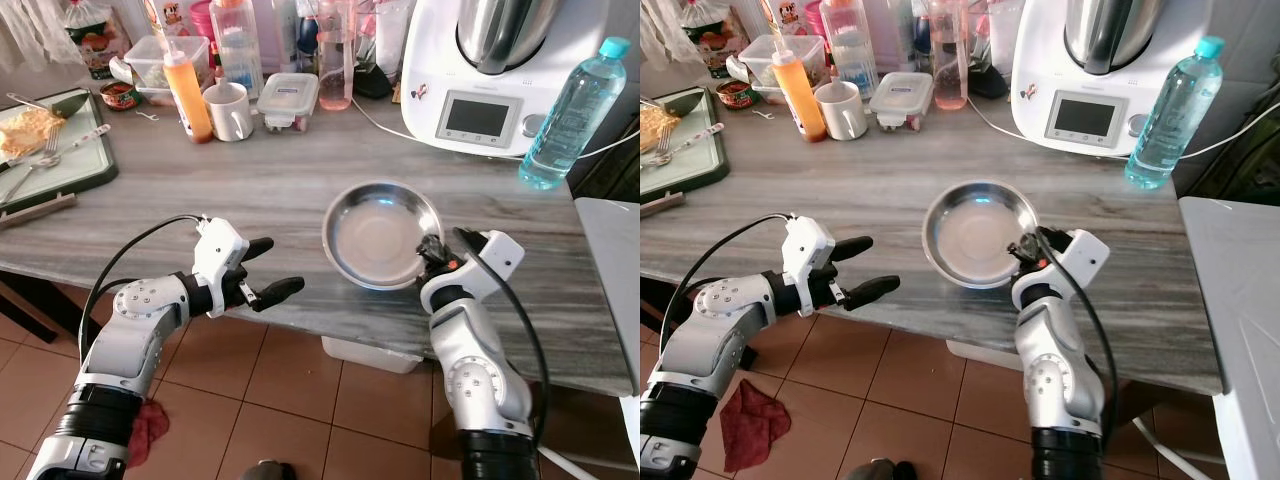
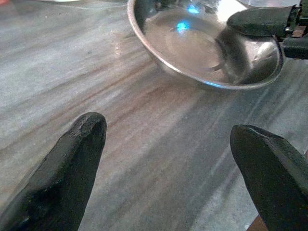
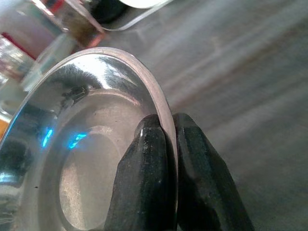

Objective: Setting the table

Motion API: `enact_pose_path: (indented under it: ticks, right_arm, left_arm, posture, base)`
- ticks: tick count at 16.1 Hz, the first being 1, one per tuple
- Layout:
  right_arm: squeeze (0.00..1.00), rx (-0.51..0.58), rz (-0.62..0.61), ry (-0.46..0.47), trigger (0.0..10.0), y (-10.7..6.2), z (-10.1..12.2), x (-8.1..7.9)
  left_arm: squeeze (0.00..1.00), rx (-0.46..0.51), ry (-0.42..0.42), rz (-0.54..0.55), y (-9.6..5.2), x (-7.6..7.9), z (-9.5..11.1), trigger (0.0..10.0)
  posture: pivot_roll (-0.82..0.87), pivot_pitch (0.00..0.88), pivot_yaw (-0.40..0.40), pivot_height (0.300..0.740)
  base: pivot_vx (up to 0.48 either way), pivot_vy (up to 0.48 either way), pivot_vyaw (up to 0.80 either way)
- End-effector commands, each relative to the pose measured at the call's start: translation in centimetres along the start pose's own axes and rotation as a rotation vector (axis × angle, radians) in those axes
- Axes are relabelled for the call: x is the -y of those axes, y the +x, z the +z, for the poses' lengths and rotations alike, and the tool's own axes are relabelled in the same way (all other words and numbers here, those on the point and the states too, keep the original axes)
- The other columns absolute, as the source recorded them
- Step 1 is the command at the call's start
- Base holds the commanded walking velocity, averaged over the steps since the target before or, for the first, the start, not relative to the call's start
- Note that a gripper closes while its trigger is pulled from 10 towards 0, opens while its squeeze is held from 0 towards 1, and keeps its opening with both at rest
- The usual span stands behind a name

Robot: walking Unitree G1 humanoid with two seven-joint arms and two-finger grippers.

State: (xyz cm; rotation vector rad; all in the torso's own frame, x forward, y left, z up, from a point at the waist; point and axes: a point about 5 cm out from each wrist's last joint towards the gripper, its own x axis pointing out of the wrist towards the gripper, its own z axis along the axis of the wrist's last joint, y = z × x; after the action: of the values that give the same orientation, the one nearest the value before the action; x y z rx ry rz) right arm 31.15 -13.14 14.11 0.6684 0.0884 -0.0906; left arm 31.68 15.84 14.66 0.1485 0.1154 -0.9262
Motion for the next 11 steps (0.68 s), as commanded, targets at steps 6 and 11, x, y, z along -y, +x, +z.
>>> enact_pose_path:
  ticks: [6,11]
  right_arm:
    - [0.00,-0.208,-0.053,0.027,10.0,-3.3,-2.3,-1.1]
    - [0.00,-0.368,-0.120,-0.019,10.0,-4.4,-4.8,0.9]
  left_arm:
    - [0.00,0.000,0.013,-0.022,0.5,0.6,0.2,10.0]
    - [0.00,0.006,0.015,-0.029,1.0,0.8,0.3,10.0]
  posture:
    - [0.12,0.143,0.037,0.714]
    - [0.11,0.141,0.037,0.714]
  base:
    - [0.000,0.000,0.00]
    - [0.000,0.000,0.00]
